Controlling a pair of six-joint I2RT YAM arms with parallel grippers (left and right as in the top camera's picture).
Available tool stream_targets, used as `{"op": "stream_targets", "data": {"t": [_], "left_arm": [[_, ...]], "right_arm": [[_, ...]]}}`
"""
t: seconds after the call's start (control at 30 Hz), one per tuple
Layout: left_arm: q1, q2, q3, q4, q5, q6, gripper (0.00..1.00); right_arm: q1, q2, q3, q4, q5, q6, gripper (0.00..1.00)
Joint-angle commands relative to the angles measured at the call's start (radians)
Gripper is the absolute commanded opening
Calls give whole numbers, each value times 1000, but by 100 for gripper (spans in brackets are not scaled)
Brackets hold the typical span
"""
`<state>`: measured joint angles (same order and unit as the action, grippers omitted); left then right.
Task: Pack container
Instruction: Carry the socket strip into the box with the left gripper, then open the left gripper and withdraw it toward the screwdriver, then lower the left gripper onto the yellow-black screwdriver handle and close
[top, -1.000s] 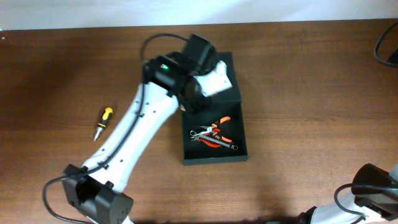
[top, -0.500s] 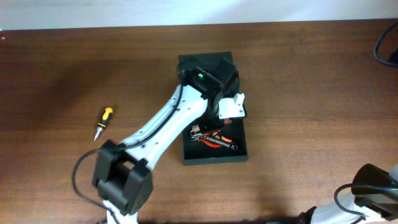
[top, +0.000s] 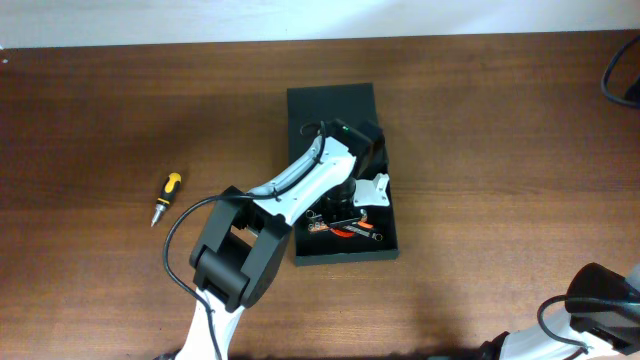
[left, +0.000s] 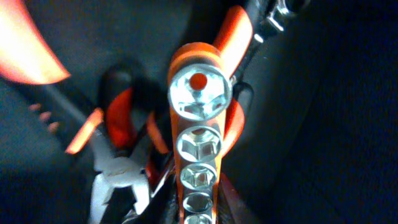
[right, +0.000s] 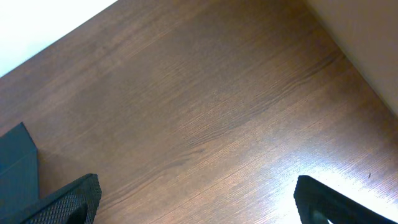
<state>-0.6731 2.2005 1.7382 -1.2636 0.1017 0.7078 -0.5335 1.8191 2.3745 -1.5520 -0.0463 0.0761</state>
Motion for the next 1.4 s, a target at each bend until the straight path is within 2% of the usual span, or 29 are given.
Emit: {"op": "stream_targets", "data": {"t": [0.0, 0.07, 0.13, 0.27, 0.5, 0.53, 0.57, 0.67, 0.83, 1.03, 1.17, 1.37], "left_arm": [[2, -1, -2, -6, 33, 15, 40], [2, -1, -2, -14, 33, 13, 49], [2, -1, -2, -25, 4, -22, 68], [2, -5, 45, -71, -87, -117, 77], [2, -129, 187, -106, -192, -205, 83], [4, -169, 211, -106, -247, -230, 87], [7, -198, 225, -106, -291, -257, 98], [48, -313, 246, -108, -415, -394, 99], [270, -481, 246, -206, -408, -476, 99], [603, -539, 242, -251, -340, -442, 99], [697, -540, 160, -183, -323, -369, 99], [777, -541, -114, 59, -205, -282, 99]], "right_arm": [[-3, 7, -3, 0, -2, 7, 99], [-3, 7, -3, 0, -2, 7, 99], [-3, 7, -3, 0, -2, 7, 99], [-3, 7, -3, 0, -2, 7, 99], [-3, 7, -3, 0, -2, 7, 99], [-3, 7, -3, 0, -2, 7, 99], [-3, 7, -3, 0, -2, 7, 99], [-3, 7, -3, -1, -2, 7, 99], [-3, 7, -3, 0, -2, 7, 99], [-3, 7, -3, 0, -2, 7, 99], [-3, 7, -3, 0, -2, 7, 99], [-3, 7, -3, 2, -2, 7, 99]]}}
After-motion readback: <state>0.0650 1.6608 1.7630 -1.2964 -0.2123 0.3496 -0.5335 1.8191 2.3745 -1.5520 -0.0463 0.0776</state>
